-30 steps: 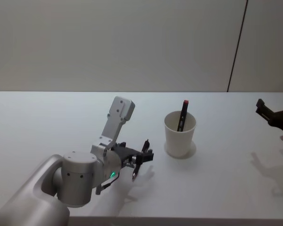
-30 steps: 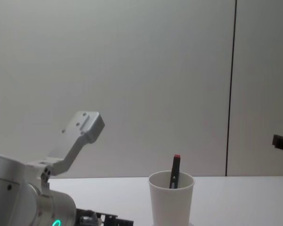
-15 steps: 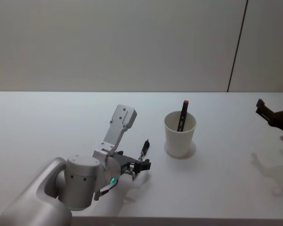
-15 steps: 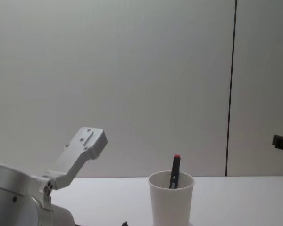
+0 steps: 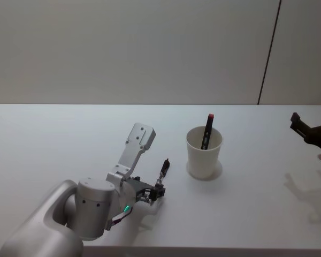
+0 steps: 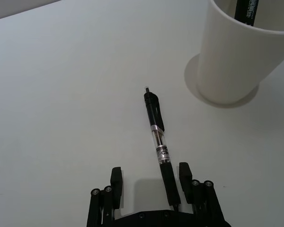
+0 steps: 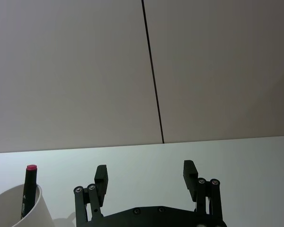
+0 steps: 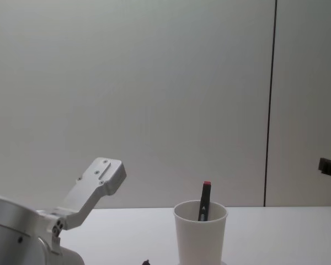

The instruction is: Place the pen into the pen holder.

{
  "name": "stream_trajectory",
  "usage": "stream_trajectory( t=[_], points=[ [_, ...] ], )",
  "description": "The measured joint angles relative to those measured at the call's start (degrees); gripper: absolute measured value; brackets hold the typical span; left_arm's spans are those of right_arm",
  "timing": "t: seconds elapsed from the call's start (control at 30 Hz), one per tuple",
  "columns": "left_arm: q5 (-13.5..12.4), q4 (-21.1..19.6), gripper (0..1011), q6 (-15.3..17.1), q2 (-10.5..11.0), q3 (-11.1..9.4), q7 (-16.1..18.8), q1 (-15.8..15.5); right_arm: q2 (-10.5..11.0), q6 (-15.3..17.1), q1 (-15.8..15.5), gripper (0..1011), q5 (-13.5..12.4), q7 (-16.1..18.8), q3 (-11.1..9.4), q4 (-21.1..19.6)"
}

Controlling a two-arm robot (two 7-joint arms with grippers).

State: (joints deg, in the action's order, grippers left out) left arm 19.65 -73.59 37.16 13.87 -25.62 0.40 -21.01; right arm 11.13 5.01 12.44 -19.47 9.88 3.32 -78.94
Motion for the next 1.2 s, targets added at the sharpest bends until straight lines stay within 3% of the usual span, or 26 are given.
stream_trajectory(
  t=[0.43, 0.7, 0.77, 1.2],
  points=[
    [-2.13, 1.76, 385, 0.96, -0.75, -0.13, -0.25, -0.83, 0.0, 0.0, 0.0, 1001, 0.0, 0.0, 0.0, 0.0],
    [-2.87, 2.43, 254, 1.25, -1.1, -0.14, -0.27, -1.16, 0.0, 0.0, 0.0, 1001, 0.0, 0.0, 0.0, 0.0],
    [-3.12, 2.64, 139, 1.41, -1.23, -0.12, -0.25, -1.28, 0.0, 0.0, 0.0, 1001, 0.0, 0.0, 0.0, 0.0],
    [-3.69, 2.08, 126, 1.47, -1.35, 0.23, 0.8, -1.02, 0.0, 0.0, 0.0, 1001, 0.0, 0.0, 0.0, 0.0]
  ],
)
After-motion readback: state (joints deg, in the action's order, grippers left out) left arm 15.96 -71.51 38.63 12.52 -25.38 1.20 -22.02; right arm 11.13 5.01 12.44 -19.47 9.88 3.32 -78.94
